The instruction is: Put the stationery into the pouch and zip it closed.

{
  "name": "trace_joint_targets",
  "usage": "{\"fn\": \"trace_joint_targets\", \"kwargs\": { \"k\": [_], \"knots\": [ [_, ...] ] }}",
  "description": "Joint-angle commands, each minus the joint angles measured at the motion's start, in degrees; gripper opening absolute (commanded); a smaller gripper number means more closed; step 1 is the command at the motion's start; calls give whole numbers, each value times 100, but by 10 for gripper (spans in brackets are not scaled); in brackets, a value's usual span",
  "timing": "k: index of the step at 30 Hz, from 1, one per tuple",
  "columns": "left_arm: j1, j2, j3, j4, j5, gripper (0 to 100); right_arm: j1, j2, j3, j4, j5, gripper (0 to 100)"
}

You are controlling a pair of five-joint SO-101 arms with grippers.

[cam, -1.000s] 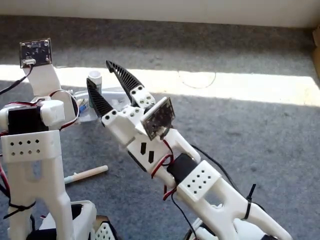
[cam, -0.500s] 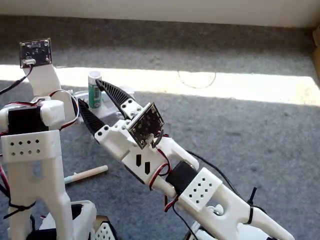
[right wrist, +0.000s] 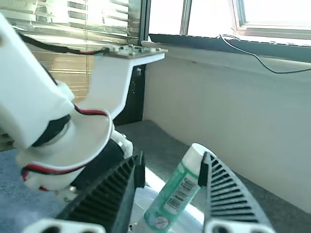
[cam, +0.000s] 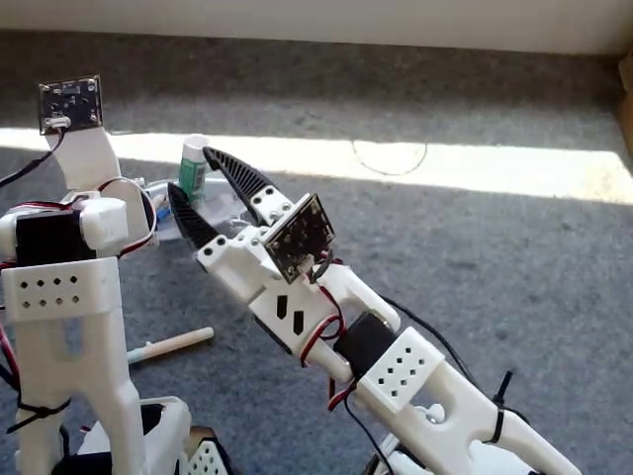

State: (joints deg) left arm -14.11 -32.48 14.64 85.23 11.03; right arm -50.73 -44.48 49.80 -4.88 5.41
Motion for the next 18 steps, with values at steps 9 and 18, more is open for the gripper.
{"fn": "trace_joint_targets", "kwargs": {
  "k": [9, 18],
  "knots": [
    [-127, -92, -13, 9, -44, 10, 22, -242, -611, -532, 53, 9],
    [-295, -92, -4, -18, -44, 10, 268, -1218, -637, -532, 62, 9]
  ]
}}
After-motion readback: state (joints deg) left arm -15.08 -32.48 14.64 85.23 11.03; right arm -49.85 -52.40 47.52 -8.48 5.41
